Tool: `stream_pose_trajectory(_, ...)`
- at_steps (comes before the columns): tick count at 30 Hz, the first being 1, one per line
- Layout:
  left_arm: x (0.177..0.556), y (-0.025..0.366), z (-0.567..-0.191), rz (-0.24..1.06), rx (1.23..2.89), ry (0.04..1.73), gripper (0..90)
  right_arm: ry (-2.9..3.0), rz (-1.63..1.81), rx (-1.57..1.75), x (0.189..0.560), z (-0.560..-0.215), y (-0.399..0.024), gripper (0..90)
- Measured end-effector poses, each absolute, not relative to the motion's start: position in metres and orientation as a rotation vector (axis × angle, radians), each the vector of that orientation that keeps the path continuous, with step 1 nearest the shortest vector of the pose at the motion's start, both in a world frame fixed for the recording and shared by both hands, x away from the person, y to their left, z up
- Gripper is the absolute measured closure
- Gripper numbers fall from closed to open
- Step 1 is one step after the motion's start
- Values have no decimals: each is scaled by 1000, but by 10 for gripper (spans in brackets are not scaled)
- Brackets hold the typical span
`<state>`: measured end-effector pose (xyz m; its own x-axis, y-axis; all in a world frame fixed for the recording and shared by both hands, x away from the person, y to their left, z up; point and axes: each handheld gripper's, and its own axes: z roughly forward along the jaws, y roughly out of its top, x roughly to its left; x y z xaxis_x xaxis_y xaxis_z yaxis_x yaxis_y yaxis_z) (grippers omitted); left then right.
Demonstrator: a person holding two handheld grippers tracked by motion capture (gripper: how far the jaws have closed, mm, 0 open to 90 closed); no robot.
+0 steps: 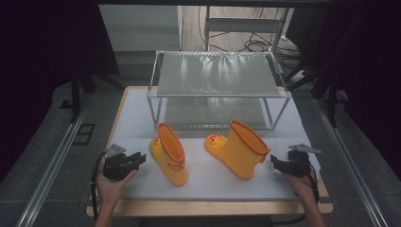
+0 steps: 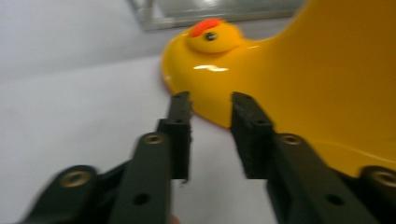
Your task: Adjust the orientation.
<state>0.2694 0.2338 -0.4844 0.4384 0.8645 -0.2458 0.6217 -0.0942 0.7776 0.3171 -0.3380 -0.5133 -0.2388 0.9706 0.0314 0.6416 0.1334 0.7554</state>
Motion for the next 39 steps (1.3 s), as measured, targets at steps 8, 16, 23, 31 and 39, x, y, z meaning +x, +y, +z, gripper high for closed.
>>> stream_pose_trajectory(8,237,208,-478,298,1872,1159,897,1940,978,1522,317,-514,-338,289)
stream_pose_trajectory(16,204,159,-484,234,1988,1018,900,1979,931,1505,319,-518,-331,295)
stream_pose_trajectory(23,210,104,-485,261,2006,973,900,1937,957,1545,318,-516,-339,300)
stream_pose_trajectory(31,223,93,-490,405,2009,1029,900,1937,957,1534,317,-516,-342,298)
stream_pose_trajectory(39,212,126,-491,399,1981,1060,900,1908,970,1549,316,-514,-348,302)
